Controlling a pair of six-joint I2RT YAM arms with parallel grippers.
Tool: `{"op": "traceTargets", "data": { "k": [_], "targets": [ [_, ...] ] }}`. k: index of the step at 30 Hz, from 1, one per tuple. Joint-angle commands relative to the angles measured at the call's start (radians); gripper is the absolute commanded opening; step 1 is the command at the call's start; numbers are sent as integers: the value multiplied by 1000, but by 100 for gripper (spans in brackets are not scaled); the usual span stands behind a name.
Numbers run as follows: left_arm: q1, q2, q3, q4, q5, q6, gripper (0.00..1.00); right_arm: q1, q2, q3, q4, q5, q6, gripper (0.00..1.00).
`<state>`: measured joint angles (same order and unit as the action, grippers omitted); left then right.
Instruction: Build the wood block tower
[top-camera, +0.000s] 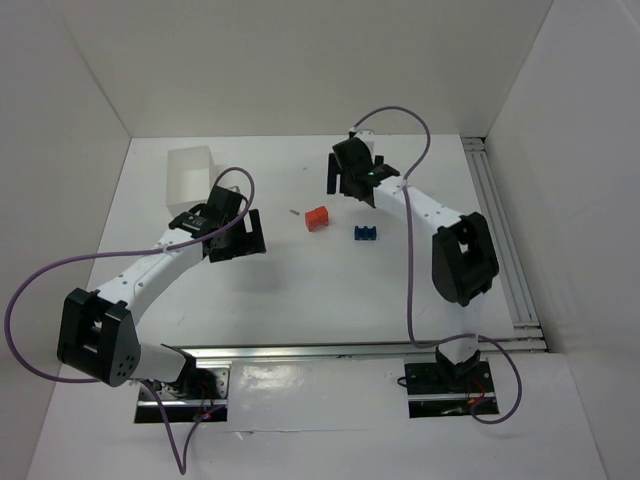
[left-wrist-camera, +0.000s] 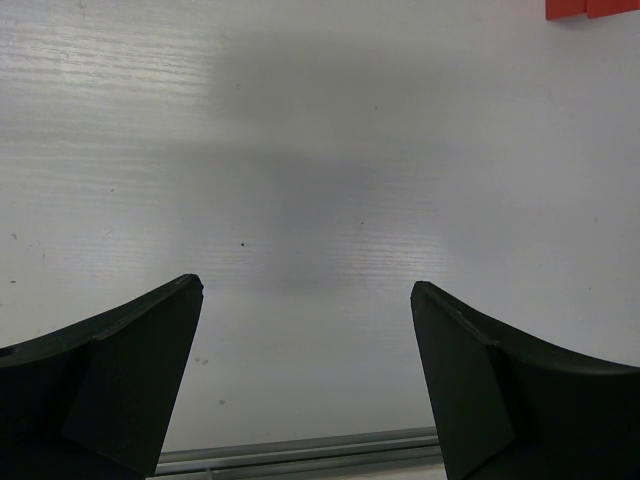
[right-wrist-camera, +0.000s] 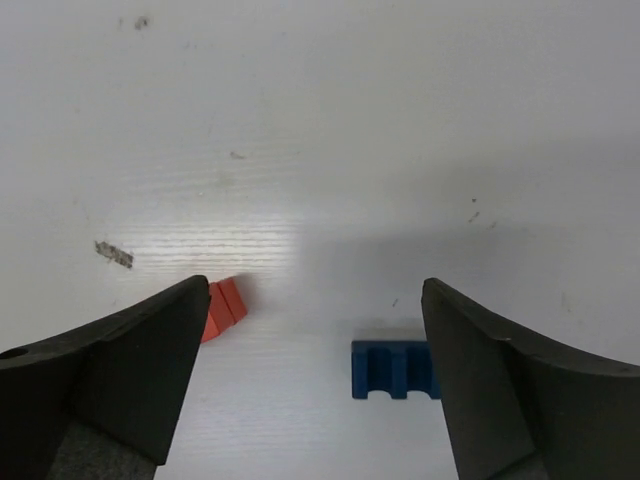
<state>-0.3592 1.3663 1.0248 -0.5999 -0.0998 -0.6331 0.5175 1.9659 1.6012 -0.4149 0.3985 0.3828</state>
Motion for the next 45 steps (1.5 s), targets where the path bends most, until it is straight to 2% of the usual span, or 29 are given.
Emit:
{"op": "traceTargets", "data": {
  "k": [1,2,4,12,27,32,33,37,43,45],
  "targets": [
    [-4,-15,8,-3,3,0,99,-13,-145,-53,-28,88,11,94],
    [-4,-15,-2,6,3,0,99,-23,-154,-73,-50,77,11,98],
    [-4,-26,-2,6,12,0,99,-34,-168,-131,-71,30,11,100],
    [-14,-35,-11,15,22,0,99,-70,-205,-302,-35,-148,11,100],
    [-14,-26,0,6,12,0,99,-79,-64,-322,19,-151,-10,99],
    [-14,-16,0,6,12,0,99,-89,-55,-322,39,-162,-10,93],
    [-14,-16,0,6,12,0,99,-89,-44,-313,39,-162,-19,87],
    [-14,-16,0,6,12,0,99,-99,-21,-291,39,-162,-19,76],
    [-14,-16,0,6,12,0,99,-99,-21,-280,39,-171,-19,71],
    [-14,-16,0,6,12,0,99,-99,-21,-280,39,-171,-19,62]
  ]
}}
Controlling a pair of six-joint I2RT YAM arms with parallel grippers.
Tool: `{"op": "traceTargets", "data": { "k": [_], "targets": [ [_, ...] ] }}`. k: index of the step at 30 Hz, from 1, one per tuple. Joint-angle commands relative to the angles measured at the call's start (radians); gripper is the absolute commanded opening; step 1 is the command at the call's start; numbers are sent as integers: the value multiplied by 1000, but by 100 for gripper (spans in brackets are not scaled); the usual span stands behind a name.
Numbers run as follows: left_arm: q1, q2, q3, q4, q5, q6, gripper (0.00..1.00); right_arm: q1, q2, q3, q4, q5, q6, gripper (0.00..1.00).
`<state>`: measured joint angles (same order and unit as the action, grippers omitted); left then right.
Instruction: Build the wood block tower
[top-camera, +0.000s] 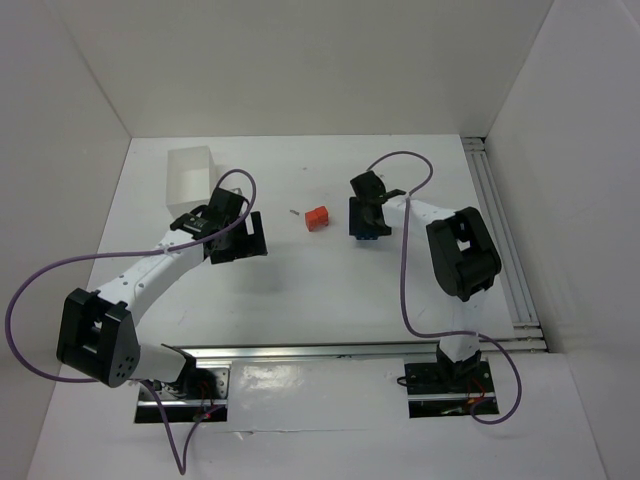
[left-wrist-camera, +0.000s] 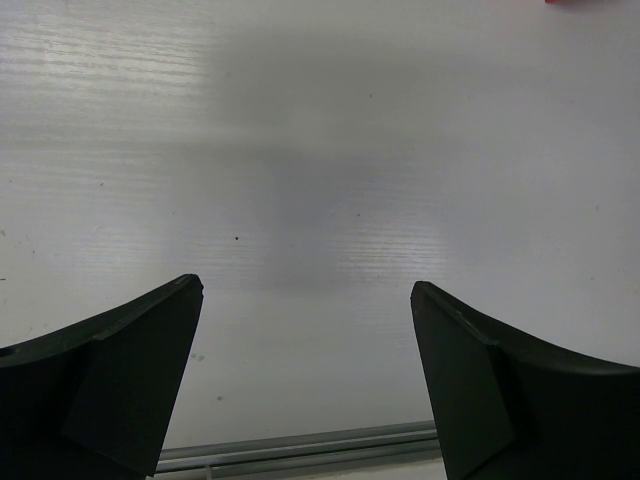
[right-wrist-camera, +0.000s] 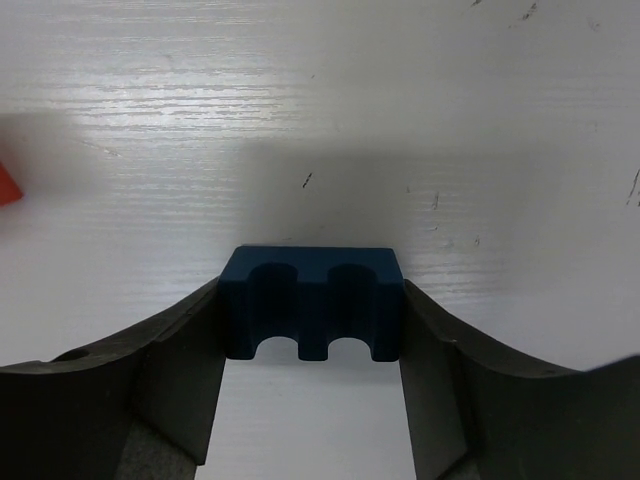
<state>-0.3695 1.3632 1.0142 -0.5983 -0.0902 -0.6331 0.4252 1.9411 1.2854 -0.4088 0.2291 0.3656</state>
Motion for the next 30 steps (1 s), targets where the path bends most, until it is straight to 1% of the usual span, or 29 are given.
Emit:
{"op": "traceTargets", "data": {
  "k": [1,4,9,13,17,23,27,30],
  "targets": [
    [-3,-13,11,5,3,0,99,-6,-5,35,33,7,-2,59],
    [-3,-13,11,5,3,0,99,3,-30,46,19,32,-11,54],
    [-3,-23,11,5,-6,0,99,33,-71,140,-34,32,-79,54],
    [-3,-23,11,5,-16,0,99,52,-80,247,-82,-23,-140,54],
    [-3,-23,20,-5,-25,0,99,90,-19,397,-133,-79,-183,54],
    [-3,-23,40,-35,-45,0,99,155,74,570,-190,-79,-215,56],
    [-3,-23,40,-44,-56,9,99,175,125,633,-209,-88,-225,56],
    [-3,-32,40,-44,-56,9,99,187,148,634,-220,-88,-225,56]
  ]
}}
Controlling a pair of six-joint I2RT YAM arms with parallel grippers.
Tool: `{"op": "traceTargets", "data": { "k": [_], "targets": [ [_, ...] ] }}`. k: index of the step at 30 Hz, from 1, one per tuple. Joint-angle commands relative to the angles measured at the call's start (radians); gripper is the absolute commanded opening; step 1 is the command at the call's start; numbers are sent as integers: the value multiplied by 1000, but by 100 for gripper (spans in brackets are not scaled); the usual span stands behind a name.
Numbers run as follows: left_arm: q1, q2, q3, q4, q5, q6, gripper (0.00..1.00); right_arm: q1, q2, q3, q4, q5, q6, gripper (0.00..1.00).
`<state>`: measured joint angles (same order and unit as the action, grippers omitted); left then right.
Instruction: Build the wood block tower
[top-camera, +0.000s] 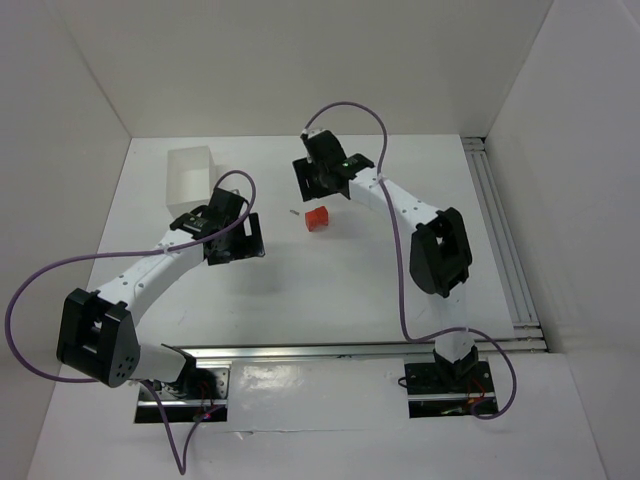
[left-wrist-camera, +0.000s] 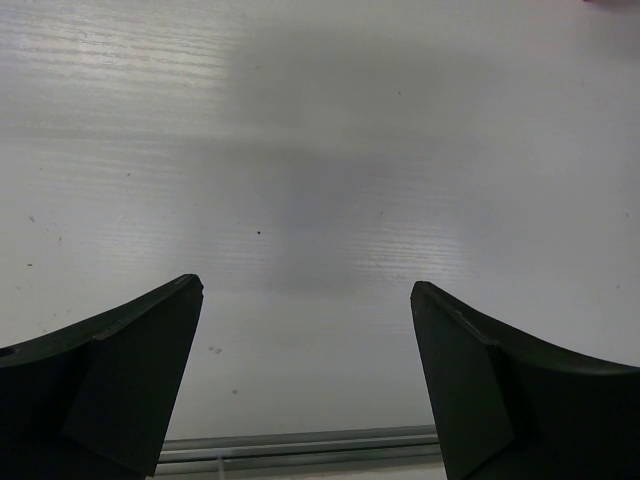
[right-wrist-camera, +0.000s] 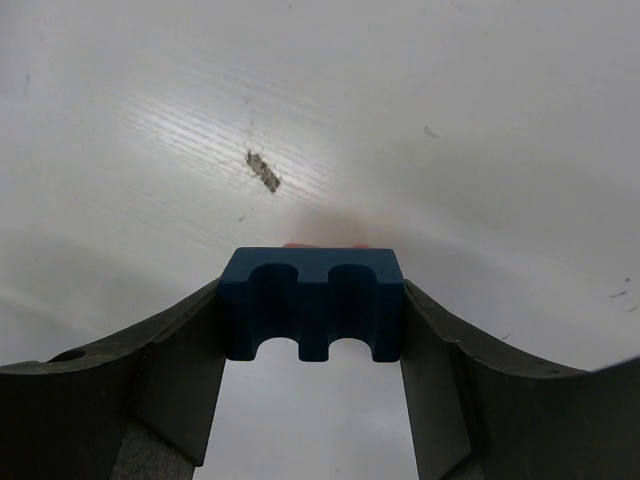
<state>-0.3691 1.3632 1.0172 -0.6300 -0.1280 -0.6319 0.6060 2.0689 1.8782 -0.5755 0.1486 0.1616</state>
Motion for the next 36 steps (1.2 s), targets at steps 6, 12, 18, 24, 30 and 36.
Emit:
{"op": "traceTargets", "data": {
  "k": [6,12,18,24,30,36],
  "targets": [
    [-4,-32,37,-13,-18,17,99,15,20,10,-44,-26,-20,56],
    [-4,-32,37,-13,-18,17,99,15,30,-8,-44,-37,-20,57],
    [-4,-32,46,-13,-18,17,99,15,30,-47,-24,-46,-20,57],
    [-4,-32,46,-13,-9,26,99,15,40,-47,-24,-46,-20,57],
    [-4,-32,46,-13,-9,26,99,15,60,-47,-24,-55,-20,57],
    [-4,-23,46,-13,-9,26,99,15,69,-47,-24,-64,-30,58]
  ]
}}
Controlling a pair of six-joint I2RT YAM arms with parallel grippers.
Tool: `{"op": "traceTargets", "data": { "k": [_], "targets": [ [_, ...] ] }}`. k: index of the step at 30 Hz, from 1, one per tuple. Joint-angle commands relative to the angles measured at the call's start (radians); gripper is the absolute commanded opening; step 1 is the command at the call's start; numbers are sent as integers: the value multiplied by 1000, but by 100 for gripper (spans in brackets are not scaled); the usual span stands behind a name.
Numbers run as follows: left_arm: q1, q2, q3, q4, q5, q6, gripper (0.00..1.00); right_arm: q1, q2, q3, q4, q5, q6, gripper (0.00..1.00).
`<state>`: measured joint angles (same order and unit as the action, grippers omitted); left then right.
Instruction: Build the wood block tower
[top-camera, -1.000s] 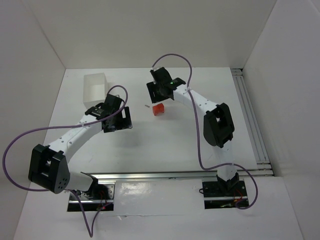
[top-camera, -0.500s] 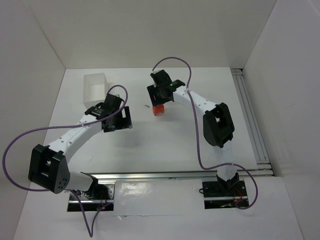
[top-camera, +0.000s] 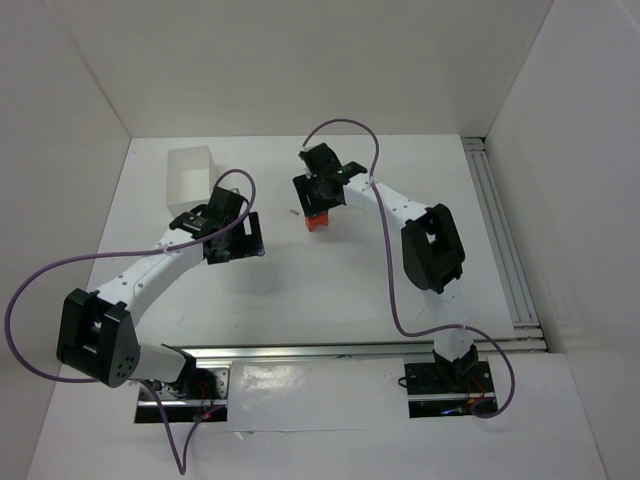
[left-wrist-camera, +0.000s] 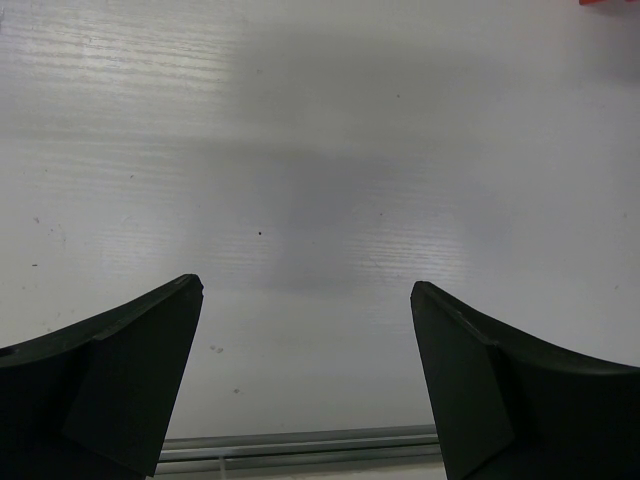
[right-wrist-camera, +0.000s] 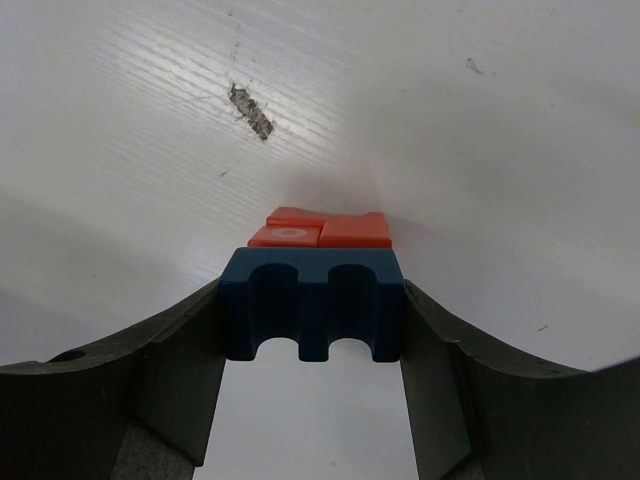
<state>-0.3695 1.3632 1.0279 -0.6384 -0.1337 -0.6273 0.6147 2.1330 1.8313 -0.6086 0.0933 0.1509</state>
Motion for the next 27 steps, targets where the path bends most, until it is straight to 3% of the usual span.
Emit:
{"op": "traceTargets", "data": {
  "k": [1,27],
  "targets": [
    [-3,-23,35,-4,-3,21,99,7,5,0,9,-9,-19,58],
    [-3,-32,26,-4,-3,21,99,16,33,10,0,-18,-19,59]
  ]
}}
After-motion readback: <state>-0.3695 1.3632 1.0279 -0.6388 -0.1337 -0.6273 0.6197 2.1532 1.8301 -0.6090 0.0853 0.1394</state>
